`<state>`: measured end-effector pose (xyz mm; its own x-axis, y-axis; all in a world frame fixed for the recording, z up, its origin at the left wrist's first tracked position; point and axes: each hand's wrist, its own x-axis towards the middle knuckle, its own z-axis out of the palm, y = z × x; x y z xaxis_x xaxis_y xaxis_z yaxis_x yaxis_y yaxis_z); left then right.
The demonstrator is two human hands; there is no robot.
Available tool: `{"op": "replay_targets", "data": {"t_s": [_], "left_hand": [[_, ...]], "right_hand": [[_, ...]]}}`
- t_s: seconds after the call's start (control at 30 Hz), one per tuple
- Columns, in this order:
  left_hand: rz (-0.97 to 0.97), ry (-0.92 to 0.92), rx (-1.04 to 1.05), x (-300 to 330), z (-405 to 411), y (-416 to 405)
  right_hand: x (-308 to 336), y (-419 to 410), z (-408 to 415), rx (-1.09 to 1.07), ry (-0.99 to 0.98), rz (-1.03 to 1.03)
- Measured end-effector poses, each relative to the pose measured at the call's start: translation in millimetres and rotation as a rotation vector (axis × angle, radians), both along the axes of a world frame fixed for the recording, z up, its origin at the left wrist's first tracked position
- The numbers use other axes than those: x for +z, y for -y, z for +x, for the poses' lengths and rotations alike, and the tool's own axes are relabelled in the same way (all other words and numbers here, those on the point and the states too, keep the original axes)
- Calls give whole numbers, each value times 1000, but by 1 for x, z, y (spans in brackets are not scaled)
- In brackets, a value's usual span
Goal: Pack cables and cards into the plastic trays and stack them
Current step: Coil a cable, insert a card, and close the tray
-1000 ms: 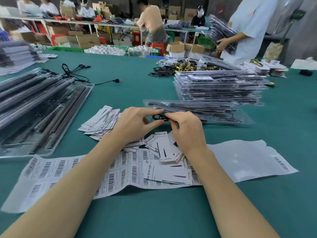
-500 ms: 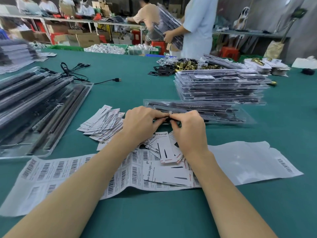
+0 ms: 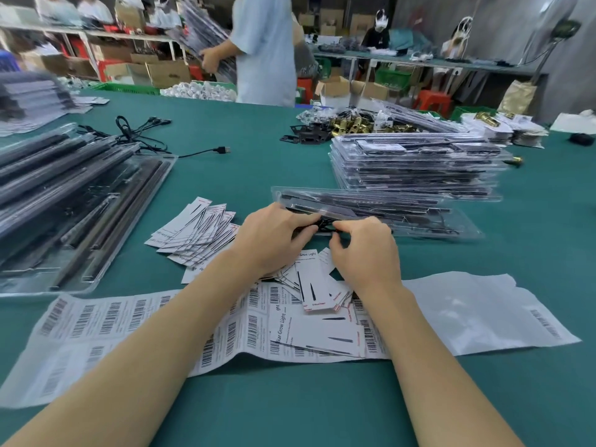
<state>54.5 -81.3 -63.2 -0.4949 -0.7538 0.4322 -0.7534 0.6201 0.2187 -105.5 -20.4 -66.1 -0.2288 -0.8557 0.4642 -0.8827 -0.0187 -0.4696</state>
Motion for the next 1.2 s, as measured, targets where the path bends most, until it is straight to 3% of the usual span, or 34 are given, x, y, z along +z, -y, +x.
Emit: {"op": "replay_targets", "data": {"t_s": [0.2, 0.47, 0.67, 0.87, 0.97, 1.1, 1.2], "left_hand": [[63, -42, -84, 1, -1, -1], [103, -126, 20, 3, -10, 3], [99, -182, -57, 8, -11, 2], [145, 28, -161, 14, 2, 2], [117, 58, -137, 13, 6, 0], [166, 25, -193, 11, 11, -2], [167, 15, -182, 10, 12, -1]], "right_hand": [[6, -4, 9, -39, -103, 131], [53, -5, -14, 209, -188, 638], [50, -7, -25, 258, -128, 607], [45, -2, -26, 235, -135, 495], [45, -1, -21, 198, -157, 316], [40, -6, -8, 327, -20, 525], [35, -4, -10, 344, 90, 492]]}}
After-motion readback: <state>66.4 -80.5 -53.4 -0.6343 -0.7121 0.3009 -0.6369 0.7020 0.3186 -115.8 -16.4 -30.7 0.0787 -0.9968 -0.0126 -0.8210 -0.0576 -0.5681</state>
